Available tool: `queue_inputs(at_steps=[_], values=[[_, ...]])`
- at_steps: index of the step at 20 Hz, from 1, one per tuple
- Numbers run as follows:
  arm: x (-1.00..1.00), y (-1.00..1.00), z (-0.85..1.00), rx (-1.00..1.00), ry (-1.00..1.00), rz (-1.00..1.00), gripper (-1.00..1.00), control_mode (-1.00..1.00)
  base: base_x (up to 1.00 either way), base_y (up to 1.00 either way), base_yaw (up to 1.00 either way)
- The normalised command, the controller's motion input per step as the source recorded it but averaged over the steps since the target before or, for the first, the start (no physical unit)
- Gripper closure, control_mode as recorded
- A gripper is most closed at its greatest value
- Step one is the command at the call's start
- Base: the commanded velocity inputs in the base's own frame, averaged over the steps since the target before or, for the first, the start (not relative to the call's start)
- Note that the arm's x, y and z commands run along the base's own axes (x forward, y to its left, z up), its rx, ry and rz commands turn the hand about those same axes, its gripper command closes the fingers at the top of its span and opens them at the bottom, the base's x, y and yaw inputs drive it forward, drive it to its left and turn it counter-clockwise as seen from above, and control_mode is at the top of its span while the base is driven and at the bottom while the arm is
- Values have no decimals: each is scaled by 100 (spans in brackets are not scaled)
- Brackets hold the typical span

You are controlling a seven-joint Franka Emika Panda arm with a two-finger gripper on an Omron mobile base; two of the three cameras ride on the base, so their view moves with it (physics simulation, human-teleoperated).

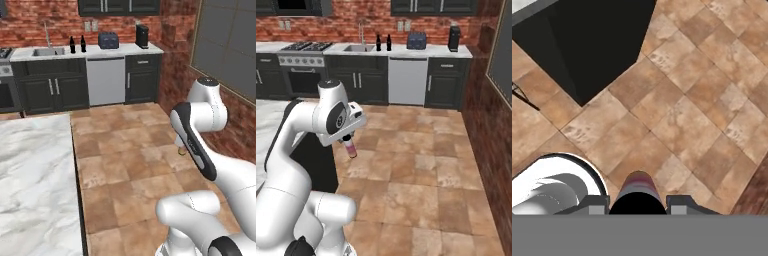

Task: Place the large bottle from the dining counter next to the other large bottle outside the sink, and place the small bottle from the dining counter next to the other small bottle inside the sink.

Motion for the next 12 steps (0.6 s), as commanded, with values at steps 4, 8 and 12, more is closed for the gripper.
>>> queue_inputs(at_steps=[4,8,12], values=[[0,0,0,0,0,0,100,100,91,-17,0],[0,0,0,0,0,0,100,100,88,-16,0],[0,0,0,0,0,0,100,100,86,-12,0]])
